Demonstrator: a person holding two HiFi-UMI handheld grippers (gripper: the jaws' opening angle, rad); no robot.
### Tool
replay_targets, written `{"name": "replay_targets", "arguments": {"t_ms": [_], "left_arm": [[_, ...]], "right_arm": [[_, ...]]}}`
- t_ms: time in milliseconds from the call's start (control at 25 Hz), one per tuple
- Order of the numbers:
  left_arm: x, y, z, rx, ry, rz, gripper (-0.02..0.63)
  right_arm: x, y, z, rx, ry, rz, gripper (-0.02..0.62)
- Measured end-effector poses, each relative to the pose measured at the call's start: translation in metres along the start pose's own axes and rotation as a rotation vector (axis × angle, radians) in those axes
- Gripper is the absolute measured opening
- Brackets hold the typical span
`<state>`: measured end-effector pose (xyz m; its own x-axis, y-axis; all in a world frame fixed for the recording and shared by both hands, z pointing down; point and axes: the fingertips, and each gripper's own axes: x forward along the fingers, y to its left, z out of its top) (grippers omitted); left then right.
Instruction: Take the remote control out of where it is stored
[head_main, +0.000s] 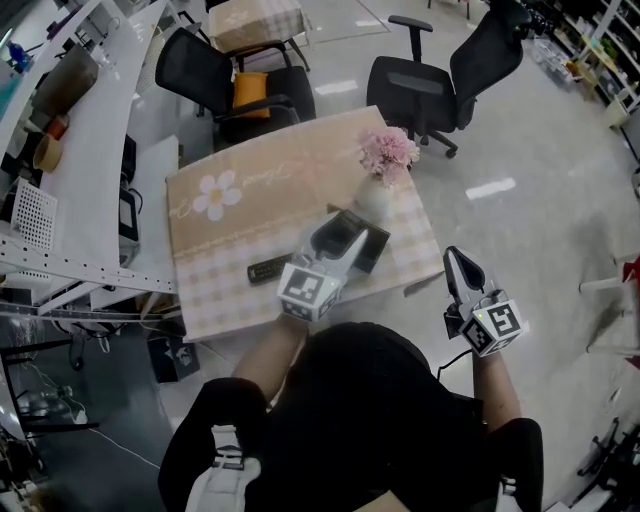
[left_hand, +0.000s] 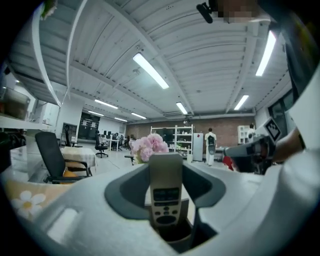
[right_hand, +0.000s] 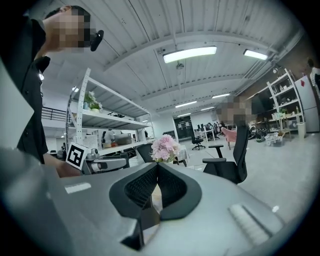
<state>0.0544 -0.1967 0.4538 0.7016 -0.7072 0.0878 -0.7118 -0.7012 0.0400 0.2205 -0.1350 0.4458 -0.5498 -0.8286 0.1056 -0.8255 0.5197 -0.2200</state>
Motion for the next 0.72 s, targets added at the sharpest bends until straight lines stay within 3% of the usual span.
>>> {"name": "replay_targets", "arguments": {"t_ms": [120,360,600,720], "left_arm": [[-0.011,0.010,0.018,-0.014,-0.045,0.020,0.202],[-0.038,0.041,0.028,-0.004,-0.044,0.097,0.202],[-0.068,0.075,0.016,0.021,-0.007,0.194,0.202],[-0.088,0.093,0.006,-0.007,0.009,0.241,0.202]], "right_arm": [[0.014,0.009,0.001,0.000,0.004,0.034,0.005],[0.042,0.021,0.001,-0.001,0.011,0.093,0.005],[0.074,0.044,-0.003,-0.003,0.026,0.178,0.005],[0.090,0.057,-0.006,0.002,0.041,0.211,0.005]]}}
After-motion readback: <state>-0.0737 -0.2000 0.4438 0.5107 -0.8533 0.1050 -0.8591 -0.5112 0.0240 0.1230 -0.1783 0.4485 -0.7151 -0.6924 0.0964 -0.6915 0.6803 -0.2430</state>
